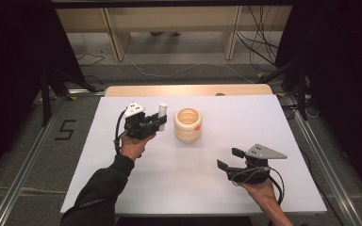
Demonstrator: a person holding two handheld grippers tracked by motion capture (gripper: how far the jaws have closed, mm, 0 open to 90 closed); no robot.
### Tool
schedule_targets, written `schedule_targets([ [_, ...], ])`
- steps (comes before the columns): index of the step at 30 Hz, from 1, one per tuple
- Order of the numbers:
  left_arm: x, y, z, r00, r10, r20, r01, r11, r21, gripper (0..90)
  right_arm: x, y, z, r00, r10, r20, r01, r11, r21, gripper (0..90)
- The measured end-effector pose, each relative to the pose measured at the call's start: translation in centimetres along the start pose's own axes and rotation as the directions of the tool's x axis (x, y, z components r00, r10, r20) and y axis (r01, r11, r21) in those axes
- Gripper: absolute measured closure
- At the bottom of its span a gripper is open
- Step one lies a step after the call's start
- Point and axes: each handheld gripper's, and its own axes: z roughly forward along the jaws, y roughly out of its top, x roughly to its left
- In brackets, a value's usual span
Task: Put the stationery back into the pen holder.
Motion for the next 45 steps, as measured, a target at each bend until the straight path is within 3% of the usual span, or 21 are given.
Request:
schedule_targets([
  [10, -0.6, 0.4, 1.5, 0.9998, -0.016, 0.010, 0.017, 0.9972, -0.073, 69.2, 0.0, 0.0, 0.0, 1.0000, 0.005, -0.002, -0.005, 1.0000, 0.001, 24.7],
  [30, -2.0, 1.0, 4.4, 0.9998, -0.017, 0.009, 0.018, 0.9892, -0.145, 69.2, 0.2, 0.0, 0.0, 0.9999, 0.002, -0.011, -0.002, 1.0000, -0.002, 24.7],
  [32, -2.0, 1.0, 4.8, 0.9995, -0.020, 0.023, 0.023, 0.9895, -0.142, 69.2, 0.2, 0.0, 0.0, 0.9999, 0.001, -0.011, -0.001, 1.0000, -0.002, 24.7],
  [45, -2.6, 0.7, 6.5, 0.9999, -0.006, 0.013, 0.008, 0.9917, -0.128, 69.2, 0.2, 0.0, 0.0, 0.9999, -0.001, -0.012, 0.001, 1.0000, -0.003, 24.7],
])
